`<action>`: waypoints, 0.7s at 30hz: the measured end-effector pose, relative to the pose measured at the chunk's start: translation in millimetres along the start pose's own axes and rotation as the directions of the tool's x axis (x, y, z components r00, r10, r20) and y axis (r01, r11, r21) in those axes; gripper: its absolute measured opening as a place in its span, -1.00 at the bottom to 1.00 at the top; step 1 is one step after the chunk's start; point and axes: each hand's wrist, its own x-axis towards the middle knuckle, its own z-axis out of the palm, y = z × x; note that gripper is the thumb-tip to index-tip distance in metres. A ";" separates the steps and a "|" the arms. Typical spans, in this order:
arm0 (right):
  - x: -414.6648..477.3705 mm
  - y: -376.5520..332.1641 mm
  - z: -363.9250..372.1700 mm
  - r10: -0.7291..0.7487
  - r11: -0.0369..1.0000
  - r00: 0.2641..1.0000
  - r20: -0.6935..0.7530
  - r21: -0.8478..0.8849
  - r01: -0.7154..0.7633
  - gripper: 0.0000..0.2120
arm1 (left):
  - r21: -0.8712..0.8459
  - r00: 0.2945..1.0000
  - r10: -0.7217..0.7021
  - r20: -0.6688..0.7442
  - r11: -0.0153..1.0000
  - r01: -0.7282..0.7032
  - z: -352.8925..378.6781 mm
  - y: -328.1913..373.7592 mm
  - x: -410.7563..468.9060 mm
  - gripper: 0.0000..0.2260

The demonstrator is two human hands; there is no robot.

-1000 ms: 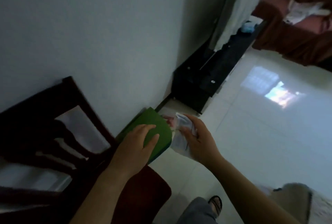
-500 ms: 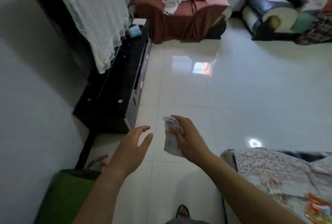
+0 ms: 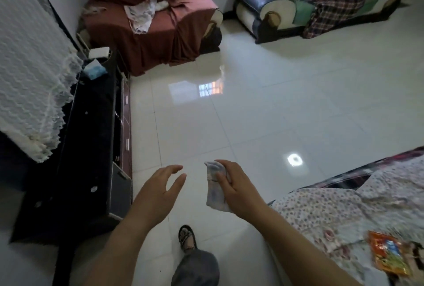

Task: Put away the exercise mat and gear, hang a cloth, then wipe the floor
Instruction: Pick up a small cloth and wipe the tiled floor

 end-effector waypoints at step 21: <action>289.4 -17.1 -10.9 0.098 0.993 0.981 -0.166 -0.044 -0.107 -0.81 | 0.112 0.963 0.155 0.218 0.977 -0.183 -84.0 1.6 332.5 -0.63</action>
